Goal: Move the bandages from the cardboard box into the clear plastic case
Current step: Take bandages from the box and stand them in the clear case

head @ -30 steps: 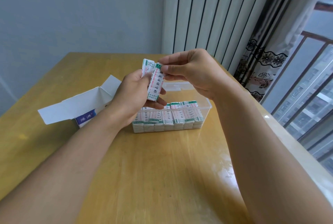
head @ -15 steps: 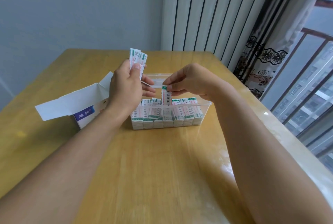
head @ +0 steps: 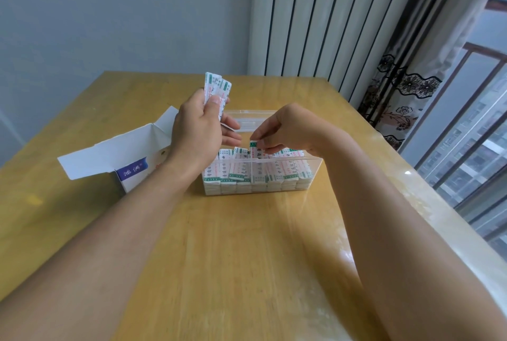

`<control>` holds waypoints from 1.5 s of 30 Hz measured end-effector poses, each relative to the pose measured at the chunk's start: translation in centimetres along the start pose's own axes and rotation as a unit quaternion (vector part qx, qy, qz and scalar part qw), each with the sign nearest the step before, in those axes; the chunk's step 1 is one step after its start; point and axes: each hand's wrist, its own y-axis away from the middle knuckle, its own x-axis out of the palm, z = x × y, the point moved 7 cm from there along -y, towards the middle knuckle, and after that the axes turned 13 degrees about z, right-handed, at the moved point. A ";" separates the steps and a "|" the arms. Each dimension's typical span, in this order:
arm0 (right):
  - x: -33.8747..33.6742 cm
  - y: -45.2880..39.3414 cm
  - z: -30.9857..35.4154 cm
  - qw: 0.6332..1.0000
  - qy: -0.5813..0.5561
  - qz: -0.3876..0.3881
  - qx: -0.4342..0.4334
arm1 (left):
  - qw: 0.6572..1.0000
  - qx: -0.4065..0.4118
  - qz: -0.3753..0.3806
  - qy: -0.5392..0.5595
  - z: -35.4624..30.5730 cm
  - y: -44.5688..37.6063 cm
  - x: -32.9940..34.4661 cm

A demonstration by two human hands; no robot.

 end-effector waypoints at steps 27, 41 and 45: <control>1.4 -1.7 1.3 0.966 0.251 -0.057 0.015 | 1.000 -0.002 0.004 0.014 -0.1 0.0 0.0; 3.1 -3.2 1.9 0.956 0.292 0.031 0.012 | 1.000 -0.003 0.005 0.025 -0.1 0.0 -0.1; 3.0 -2.9 2.4 0.954 0.300 0.016 -0.008 | 1.000 -0.002 0.006 0.023 0.0 0.0 -0.1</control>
